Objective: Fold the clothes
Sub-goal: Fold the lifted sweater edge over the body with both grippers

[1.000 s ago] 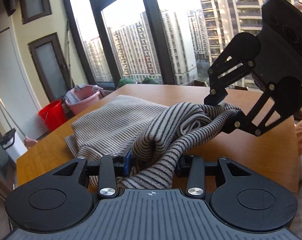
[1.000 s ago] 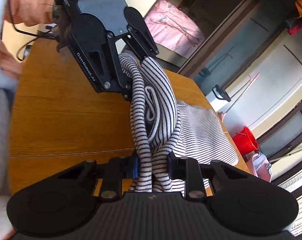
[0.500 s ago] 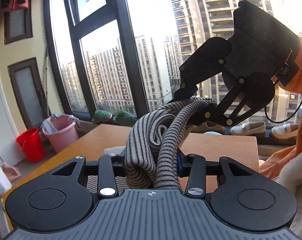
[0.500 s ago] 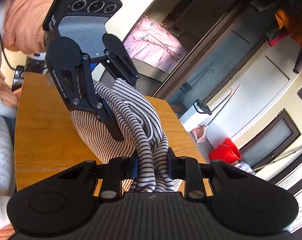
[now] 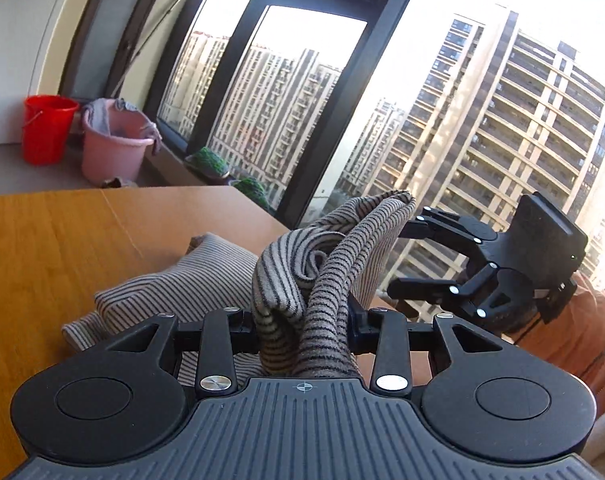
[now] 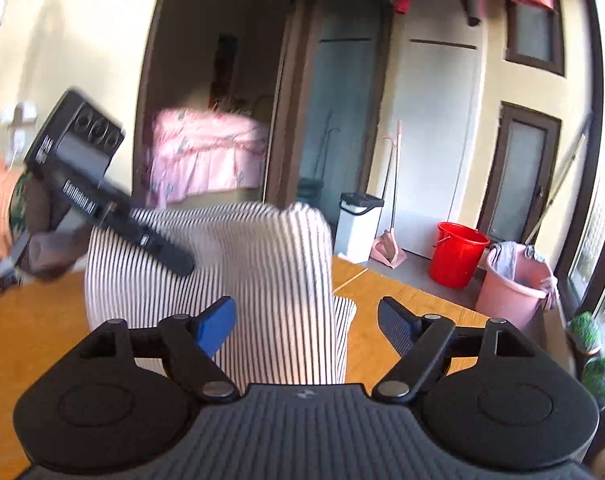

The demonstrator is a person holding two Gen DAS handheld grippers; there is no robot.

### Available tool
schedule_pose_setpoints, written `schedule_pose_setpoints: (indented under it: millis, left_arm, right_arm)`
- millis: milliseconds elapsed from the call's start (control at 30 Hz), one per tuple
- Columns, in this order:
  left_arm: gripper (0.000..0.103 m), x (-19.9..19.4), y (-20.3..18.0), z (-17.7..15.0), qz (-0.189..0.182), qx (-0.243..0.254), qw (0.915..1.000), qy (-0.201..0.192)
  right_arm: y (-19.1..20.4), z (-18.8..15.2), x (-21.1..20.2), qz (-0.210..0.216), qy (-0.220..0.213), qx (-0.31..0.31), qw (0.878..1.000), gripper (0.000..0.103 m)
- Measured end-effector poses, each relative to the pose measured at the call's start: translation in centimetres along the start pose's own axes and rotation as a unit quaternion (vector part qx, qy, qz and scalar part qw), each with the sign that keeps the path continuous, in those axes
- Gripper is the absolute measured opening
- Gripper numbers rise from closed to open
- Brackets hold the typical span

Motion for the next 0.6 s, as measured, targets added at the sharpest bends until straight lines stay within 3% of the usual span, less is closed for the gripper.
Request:
schedule_pose_setpoints:
  millis: [33,67,100,133,200,267,333,400,433,467,500,533,600]
  left_arm:
    - [0.041,0.5,0.6,0.1,-0.006,-0.013,0.9999,0.004]
    - [0.043,1.0,1.1,0.2,-0.011,-0.026,0.9996,0.008]
    - [0.045,1.2,1.7,0.0,-0.008,-0.041,0.9991,0.007]
    - [0.05,0.9,2.2,-0.1,-0.004,-0.055,0.9985,0.002]
    - [0.058,0.3,3.3,-0.4,0.002,-0.084,0.9964,-0.01]
    - [0.089,-1.1,3.5,-1.2,-0.007,-0.102,0.9944,-0.026]
    - [0.097,-2.1,3.0,-2.1,-0.012,-0.102,0.9939,-0.041]
    - [0.096,-1.7,2.1,-2.8,-0.003,-0.084,0.9956,-0.04]
    - [0.094,-1.2,1.4,-3.1,0.01,-0.074,0.9965,-0.037]
    - [0.083,-0.4,1.1,-3.2,0.02,-0.066,0.9971,-0.031]
    - [0.071,0.3,0.8,-3.3,0.029,-0.059,0.9975,-0.025]
    - [0.05,0.8,0.6,-3.5,0.031,-0.059,0.9977,-0.016]
    - [0.038,0.9,-0.4,-3.8,0.0,-0.067,0.9977,-0.002]
  right_arm:
    - [-1.0,0.2,0.8,0.011,-0.007,0.04,0.999,0.081]
    - [-1.7,0.2,1.5,0.03,-0.004,0.076,0.997,0.073]
    - [-2.2,-0.1,2.1,0.049,0.01,0.104,0.993,0.047]
    - [-2.5,-0.5,2.8,0.055,0.026,0.122,0.991,0.038]
    - [-3.0,-1.4,3.8,0.048,0.047,0.144,0.987,0.029]
    - [-3.2,-2.0,3.9,0.041,0.051,0.159,0.985,0.027]
    - [-3.4,-2.5,3.3,0.046,0.044,0.177,0.982,0.026]
    - [-3.4,-2.8,2.3,0.052,0.033,0.187,0.98,0.025]
    - [-3.4,-2.9,1.8,0.055,0.028,0.192,0.98,0.024]
    - [-3.2,-3.0,1.3,0.056,0.024,0.195,0.979,0.023]
    - [-3.0,-2.9,0.7,0.058,0.023,0.197,0.978,0.021]
    - [-2.7,-2.8,0.1,0.061,0.025,0.197,0.978,0.02]
    - [-1.8,-2.3,-1.3,0.069,0.032,0.193,0.978,0.018]
Point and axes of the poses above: each gripper's, at about its wrist camera, not at the fingertips, and x roughly the way its jaws point, y to its left, z to its top, the point moved 5 cm from there along x, roughly the way its jaws point
